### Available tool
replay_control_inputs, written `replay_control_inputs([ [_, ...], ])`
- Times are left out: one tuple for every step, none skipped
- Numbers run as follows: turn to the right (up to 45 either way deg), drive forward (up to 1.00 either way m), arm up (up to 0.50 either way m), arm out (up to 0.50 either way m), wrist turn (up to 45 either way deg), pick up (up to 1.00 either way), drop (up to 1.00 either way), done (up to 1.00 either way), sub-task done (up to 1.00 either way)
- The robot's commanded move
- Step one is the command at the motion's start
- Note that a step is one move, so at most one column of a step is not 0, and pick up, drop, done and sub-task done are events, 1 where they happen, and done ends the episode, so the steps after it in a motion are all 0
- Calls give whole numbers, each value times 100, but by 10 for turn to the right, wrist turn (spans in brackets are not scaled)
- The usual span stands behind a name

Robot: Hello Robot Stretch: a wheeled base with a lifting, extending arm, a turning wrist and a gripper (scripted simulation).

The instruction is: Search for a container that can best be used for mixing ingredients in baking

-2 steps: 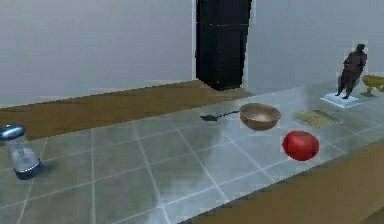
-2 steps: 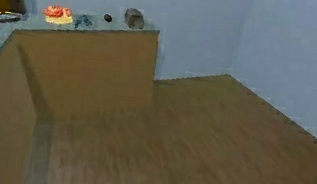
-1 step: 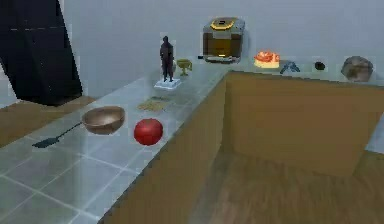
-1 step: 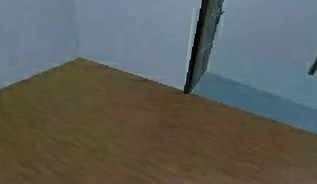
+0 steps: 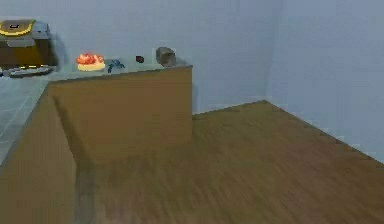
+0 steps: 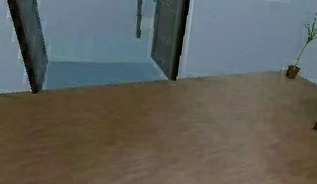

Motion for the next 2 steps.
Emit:
replay_control_inputs([
  [450,0,0,0,0,0,0,0,0],
  [180,0,0,0,0,0,0,0,0],
])
